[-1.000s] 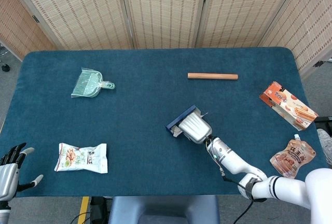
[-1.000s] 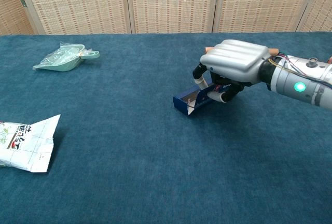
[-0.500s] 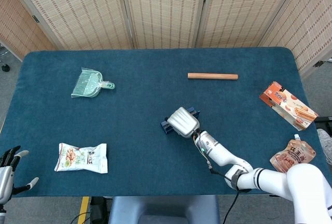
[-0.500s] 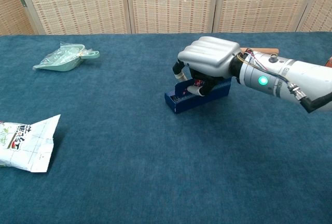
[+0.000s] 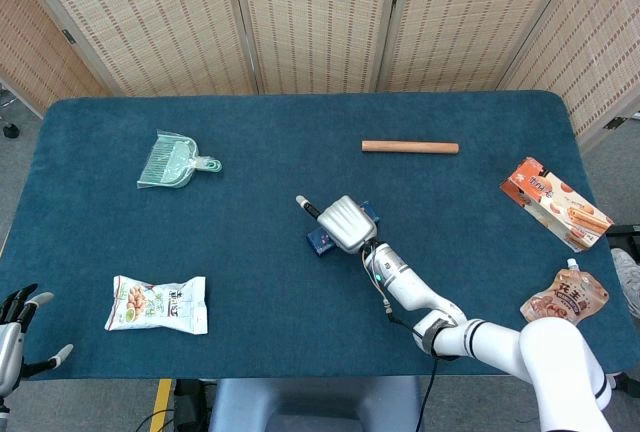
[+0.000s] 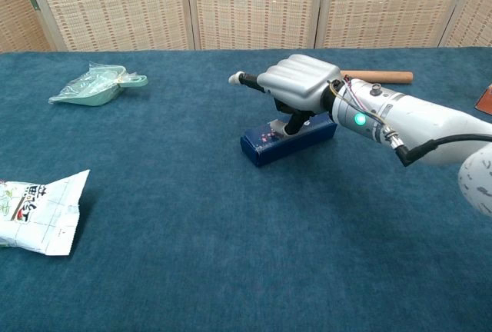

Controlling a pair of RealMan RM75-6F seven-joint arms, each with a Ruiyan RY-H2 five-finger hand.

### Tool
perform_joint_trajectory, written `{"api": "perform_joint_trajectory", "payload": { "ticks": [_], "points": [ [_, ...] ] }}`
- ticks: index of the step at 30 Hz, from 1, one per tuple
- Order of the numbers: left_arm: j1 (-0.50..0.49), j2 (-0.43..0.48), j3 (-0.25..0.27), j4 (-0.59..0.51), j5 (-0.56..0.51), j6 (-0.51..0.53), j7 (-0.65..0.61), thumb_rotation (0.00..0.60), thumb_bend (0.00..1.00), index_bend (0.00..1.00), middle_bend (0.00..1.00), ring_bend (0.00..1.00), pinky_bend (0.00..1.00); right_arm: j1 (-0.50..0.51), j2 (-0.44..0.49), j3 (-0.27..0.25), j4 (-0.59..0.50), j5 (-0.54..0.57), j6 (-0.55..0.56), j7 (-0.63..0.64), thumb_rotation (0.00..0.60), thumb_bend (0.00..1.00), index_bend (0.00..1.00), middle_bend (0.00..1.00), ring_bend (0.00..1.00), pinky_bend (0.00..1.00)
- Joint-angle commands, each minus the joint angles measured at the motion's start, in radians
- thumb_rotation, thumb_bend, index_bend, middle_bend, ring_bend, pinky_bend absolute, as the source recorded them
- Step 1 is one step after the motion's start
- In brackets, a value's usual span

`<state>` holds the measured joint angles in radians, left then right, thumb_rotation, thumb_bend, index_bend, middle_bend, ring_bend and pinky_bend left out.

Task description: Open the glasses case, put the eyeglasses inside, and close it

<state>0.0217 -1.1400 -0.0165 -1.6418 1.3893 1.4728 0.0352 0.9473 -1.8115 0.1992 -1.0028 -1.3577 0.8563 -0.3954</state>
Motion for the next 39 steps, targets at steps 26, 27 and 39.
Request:
{"api": "perform_joint_trajectory", "payload": {
  "ticks": [26,27,39],
  "points": [
    [-0.007,-0.002,0.001,-0.009,0.009,-0.009,0.005,0.6,0.2,0.24,0.12,0.11,0.19,-0.019,0.167,0.006,-0.224,0.182,-0.099,-0.058,0.6,0.22,0.05,1.0,1.0,1.0],
    [-0.007,-0.001,0.001,-0.01,0.008,-0.01,0.006,0.6,0.2,0.24,0.12,0.11,0.19,-0.013,0.164,0.006,-0.219,0.197,-0.109,-0.071,0.6,0.22,0.07,1.0,1.0,1.0],
    [-0.004,0.011,0.002,-0.017,-0.011,-0.019,0.008,0.6,0.2,0.24,0.12,0.11,0.19,0.068,0.107,0.012,-0.125,0.387,-0.184,-0.197,0.6,0.22,0.26,1.0,1.0,1.0]
  ]
}}
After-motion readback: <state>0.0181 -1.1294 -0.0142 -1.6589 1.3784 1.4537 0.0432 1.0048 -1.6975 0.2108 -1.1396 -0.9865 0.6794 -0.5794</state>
